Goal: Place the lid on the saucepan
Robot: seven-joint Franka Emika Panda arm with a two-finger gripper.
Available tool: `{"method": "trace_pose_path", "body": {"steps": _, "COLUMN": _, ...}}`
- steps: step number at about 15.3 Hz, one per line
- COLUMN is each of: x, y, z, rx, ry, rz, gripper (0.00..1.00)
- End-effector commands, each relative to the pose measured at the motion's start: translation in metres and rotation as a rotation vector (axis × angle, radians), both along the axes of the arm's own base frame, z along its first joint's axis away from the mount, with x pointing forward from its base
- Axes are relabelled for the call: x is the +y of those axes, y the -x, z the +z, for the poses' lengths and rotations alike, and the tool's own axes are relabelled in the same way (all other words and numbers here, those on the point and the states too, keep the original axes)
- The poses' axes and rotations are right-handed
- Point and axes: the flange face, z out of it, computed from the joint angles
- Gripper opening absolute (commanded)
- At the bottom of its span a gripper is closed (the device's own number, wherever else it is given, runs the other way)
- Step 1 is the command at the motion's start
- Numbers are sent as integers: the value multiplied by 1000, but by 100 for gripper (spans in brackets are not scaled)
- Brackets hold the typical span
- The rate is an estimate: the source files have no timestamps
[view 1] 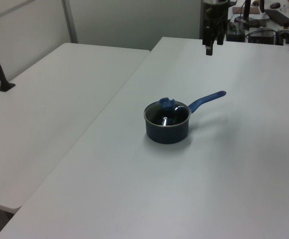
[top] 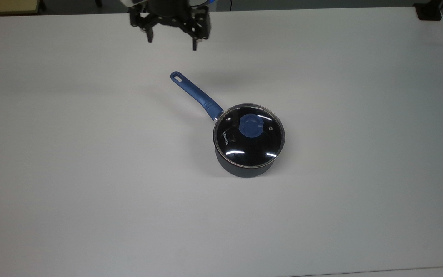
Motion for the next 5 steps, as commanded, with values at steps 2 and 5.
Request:
{"method": "trace_pose_path", "body": {"steps": 2, "x": -16, "y": 14, "z": 11, "rx": -17, "ry": -1, "rz": 13, "gripper": 100}}
{"method": "trace_pose_path", "body": {"steps": 5, "x": -30, "y": 13, "z": 14, "rx": -25, "ry": 0, "rz": -12, "gripper": 100}}
